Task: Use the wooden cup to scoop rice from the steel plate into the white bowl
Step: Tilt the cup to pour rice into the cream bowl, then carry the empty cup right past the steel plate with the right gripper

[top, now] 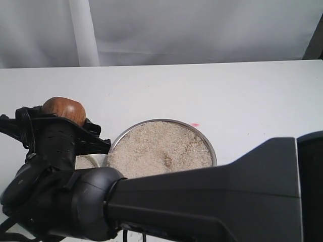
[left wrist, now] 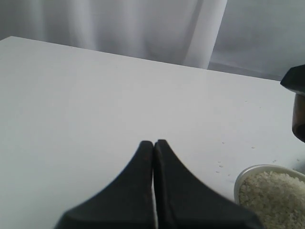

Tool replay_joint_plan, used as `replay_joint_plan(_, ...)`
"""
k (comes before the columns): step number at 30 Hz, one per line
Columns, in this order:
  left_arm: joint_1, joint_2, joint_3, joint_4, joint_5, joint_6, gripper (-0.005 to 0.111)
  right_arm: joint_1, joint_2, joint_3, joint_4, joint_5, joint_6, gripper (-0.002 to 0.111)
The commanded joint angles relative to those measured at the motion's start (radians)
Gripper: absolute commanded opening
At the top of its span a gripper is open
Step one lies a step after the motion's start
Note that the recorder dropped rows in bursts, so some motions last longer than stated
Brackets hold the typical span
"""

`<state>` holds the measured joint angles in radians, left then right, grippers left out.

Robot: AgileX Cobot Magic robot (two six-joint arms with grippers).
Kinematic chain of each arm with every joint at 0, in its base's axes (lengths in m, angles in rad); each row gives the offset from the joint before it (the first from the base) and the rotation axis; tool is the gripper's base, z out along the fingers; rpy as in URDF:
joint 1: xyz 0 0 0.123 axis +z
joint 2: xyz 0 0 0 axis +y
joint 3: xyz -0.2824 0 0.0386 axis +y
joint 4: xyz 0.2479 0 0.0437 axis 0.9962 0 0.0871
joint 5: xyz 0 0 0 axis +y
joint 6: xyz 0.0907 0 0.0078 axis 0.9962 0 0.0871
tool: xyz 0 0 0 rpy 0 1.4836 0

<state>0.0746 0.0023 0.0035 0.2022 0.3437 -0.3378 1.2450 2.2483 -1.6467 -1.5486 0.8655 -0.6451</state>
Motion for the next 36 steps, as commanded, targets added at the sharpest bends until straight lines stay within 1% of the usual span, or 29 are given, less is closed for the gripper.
replay_joint_plan(1, -0.005, -0.002, -0.004, -0.006, -0.006, -0.002, 0.000, 0.004, -0.008, -0.007, -0.001, 0.011, 0.066, 0.000)
replay_joint_plan(2, -0.005, -0.002, -0.004, -0.006, -0.006, -0.002, 0.000, 0.004, -0.008, -0.007, 0.007, 0.013, 0.104, 0.000)
replay_joint_plan(7, -0.005, -0.002, -0.004, -0.006, -0.006, -0.002, 0.000, -0.004, -0.055, -0.007, 0.054, -0.025, 0.493, 0.000)
replay_joint_plan(8, -0.005, -0.002, -0.004, -0.006, -0.006, -0.002, 0.000, -0.004, -0.069, -0.007, 0.076, -0.046, 0.534, 0.000)
replay_joint_plan(13, -0.005, -0.002, -0.004, -0.006, -0.006, -0.002, 0.000, -0.038, -0.178, 0.013, 0.256, -0.233, 0.734, 0.000)
replay_joint_plan(18, -0.005, -0.002, -0.004, -0.006, -0.006, -0.002, 0.000, -0.095, -0.308, 0.127, 0.279, -0.444, 1.026, 0.000)
replay_joint_plan(20, -0.005, -0.002, -0.004, -0.006, -0.006, -0.002, 0.000, -0.129, -0.368, 0.183, 0.294, -0.523, 1.100, 0.000)
replay_joint_plan(22, -0.005, -0.002, -0.004, -0.006, -0.006, -0.002, 0.000, -0.171, -0.428, 0.246, 0.330, -0.583, 1.154, 0.000)
replay_joint_plan(26, -0.005, -0.002, -0.004, -0.006, -0.006, -0.002, 0.000, -0.268, -0.534, 0.358, 0.435, -0.649, 1.170, 0.000)
replay_joint_plan(31, -0.005, -0.002, -0.004, -0.006, -0.006, -0.002, 0.000, -0.388, -0.647, 0.538, 0.442, -0.746, 1.176, 0.000)
replay_joint_plan(36, -0.005, -0.002, -0.004, -0.006, -0.006, -0.002, 0.000, -0.514, -0.733, 0.673, 0.442, -0.856, 1.230, 0.000)
